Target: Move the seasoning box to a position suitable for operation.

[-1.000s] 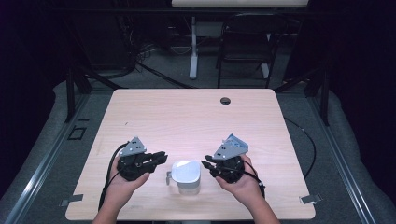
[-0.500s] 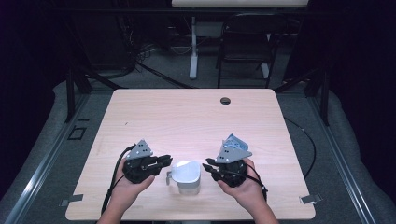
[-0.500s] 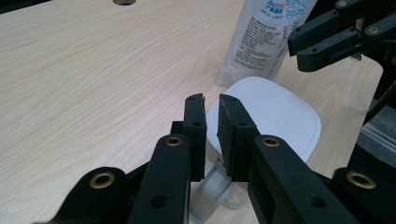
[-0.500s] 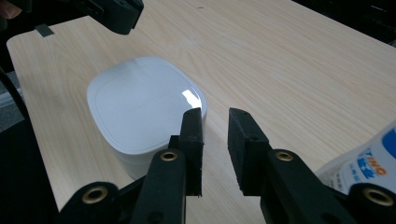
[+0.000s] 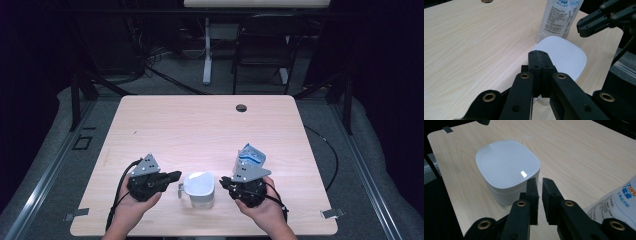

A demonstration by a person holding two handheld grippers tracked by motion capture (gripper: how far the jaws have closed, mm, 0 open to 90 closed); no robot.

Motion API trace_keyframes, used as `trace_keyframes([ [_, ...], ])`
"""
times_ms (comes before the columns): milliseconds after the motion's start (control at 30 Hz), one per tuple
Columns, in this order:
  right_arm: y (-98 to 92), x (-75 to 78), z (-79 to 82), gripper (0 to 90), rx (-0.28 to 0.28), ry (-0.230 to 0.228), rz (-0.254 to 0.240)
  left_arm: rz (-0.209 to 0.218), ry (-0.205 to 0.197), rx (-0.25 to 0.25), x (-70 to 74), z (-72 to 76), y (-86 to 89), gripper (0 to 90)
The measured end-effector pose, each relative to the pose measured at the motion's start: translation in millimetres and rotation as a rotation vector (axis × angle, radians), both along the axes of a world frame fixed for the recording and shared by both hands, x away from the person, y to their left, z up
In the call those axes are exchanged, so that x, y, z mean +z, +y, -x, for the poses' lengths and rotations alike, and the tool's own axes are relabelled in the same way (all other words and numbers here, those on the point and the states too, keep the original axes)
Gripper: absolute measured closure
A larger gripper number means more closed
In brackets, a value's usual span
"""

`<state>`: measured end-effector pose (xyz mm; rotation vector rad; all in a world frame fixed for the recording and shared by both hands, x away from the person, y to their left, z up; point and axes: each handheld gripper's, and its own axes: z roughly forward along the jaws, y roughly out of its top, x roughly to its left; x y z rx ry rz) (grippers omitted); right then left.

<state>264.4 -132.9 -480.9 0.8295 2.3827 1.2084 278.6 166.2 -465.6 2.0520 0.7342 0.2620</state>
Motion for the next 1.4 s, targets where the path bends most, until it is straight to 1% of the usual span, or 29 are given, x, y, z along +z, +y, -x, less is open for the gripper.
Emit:
trace_keyframes([
  [33,0.0,0.0,0.0,85.5,0.0,0.0,0.0,0.0,0.0,0.0,0.0,0.0,0.0,90.0],
  [100,-0.7,-1.2,-0.3,89.5,0.001,0.004,0.0,-0.011,0.003,-0.009,-1.1,0.3,-2.6,90.0],
  [133,-0.1,-3.0,-0.8,90.0,-0.007,-0.002,-0.002,-0.019,0.005,-0.013,-2.5,0.6,-4.6,90.0],
  [233,1.4,-5.6,-1.6,90.0,-0.009,0.003,0.02,-0.027,0.005,-0.018,-4.9,0.4,-7.5,90.0],
  [333,2.1,-7.7,-1.9,90.0,-0.008,0.01,0.025,-0.029,0.007,-0.019,-6.1,0.5,-9.7,90.0],
  [400,2.2,-7.7,-1.8,90.0,-0.008,0.011,0.025,-0.033,0.005,-0.02,-6.9,0.7,-11.7,90.0],
  [500,1.9,-6.8,-1.4,90.0,-0.007,0.009,0.02,-0.054,-0.005,-0.016,-8.6,1.0,-15.1,90.0],
  [533,1.9,-6.8,-1.4,90.0,-0.007,0.009,0.02,-0.054,-0.005,-0.016,-8.6,1.0,-15.1,90.0],
  [567,1.2,-6.6,-1.2,90.0,-0.008,0.01,0.011,-0.064,-0.006,-0.019,-10.1,0.8,-17.2,90.0],
  [800,0.8,-6.7,-0.6,90.0,0.009,0.024,0.007,-0.091,-0.01,-0.016,-14.0,0.6,-20.9,90.0],
  [1100,-0.4,-7.4,-0.8,88.8,0.017,0.031,-0.01,-0.08,-0.01,-0.015,-15.2,1.0,-19.9,90.0],
  [1267,0.7,-8.2,-0.6,89.0,0.026,0.035,-0.01,-0.08,-0.01,-0.014,-15.3,1.2,-19.8,90.0],
  [1400,2.9,-9.5,0.1,88.4,0.039,0.036,-0.001,-0.074,-0.013,-0.014,-16.0,1.2,-19.4,90.0],
])
